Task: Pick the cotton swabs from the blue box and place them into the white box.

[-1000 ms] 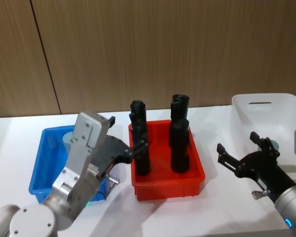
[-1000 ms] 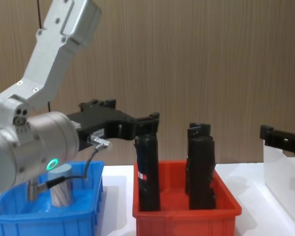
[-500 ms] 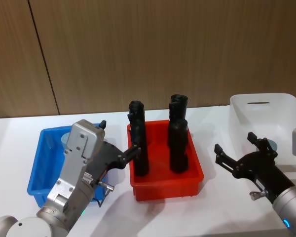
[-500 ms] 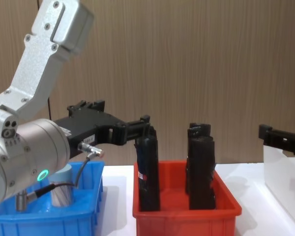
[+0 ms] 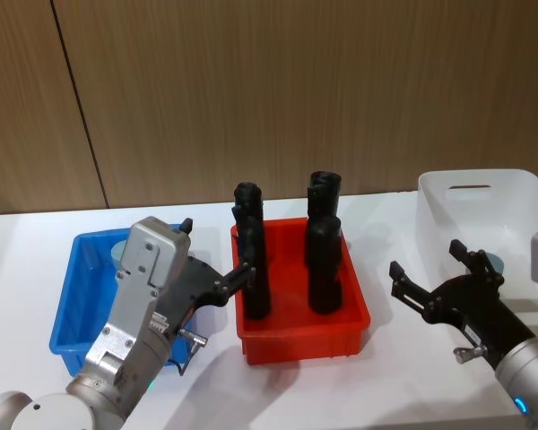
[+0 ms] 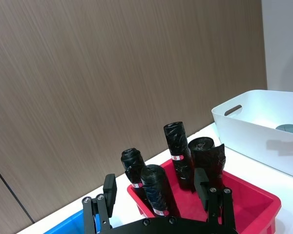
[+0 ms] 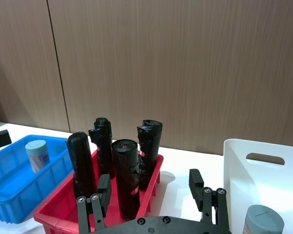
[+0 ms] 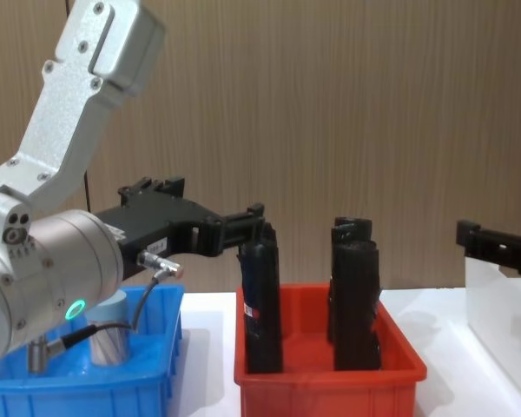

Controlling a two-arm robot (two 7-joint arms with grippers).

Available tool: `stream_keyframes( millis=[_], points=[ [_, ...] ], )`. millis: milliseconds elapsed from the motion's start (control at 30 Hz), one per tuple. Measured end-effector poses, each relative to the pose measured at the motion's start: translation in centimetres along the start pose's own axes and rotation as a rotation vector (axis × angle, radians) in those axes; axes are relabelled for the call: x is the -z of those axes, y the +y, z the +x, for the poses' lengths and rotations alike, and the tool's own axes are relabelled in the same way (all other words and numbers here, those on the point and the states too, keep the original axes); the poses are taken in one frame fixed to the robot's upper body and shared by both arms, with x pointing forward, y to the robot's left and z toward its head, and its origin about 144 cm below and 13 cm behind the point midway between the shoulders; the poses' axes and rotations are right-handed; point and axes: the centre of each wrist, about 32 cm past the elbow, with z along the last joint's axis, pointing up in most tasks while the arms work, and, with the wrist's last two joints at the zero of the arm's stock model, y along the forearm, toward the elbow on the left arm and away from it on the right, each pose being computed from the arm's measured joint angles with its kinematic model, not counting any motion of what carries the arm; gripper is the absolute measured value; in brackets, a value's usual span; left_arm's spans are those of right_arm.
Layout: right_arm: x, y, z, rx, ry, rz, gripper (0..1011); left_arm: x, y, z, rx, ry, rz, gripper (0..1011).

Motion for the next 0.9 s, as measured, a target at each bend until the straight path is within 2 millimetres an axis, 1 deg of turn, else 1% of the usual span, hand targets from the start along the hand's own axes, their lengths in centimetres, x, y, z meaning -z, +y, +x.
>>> stream_keyframes(
  millis=[167,400,633,700,733,900],
  points=[
    [0.1,0.3,0.2,-0.006,0.000,0.001,1002,0.0,0.0,0.0,0.000,0.000,0.001,1004],
    [0.6,1.2,0.7,-0.024,-0.005,-0.002,1002,0.0,0.0,0.0,0.000,0.000,0.001,1004],
    [1.1,2.9,1.6,-0.056,-0.012,-0.011,1002,0.0,0.0,0.0,0.000,0.000,0.001,1004],
    [1.4,3.7,2.1,-0.071,-0.016,-0.015,1002,0.0,0.0,0.0,0.000,0.000,0.001,1004],
    [1.4,3.7,2.1,-0.071,-0.016,-0.015,1002,0.0,0.0,0.0,0.000,0.000,0.001,1004],
    [1.7,5.5,3.0,-0.113,-0.028,-0.023,1002,0.0,0.0,0.0,0.000,0.000,0.001,1004]
  ],
)
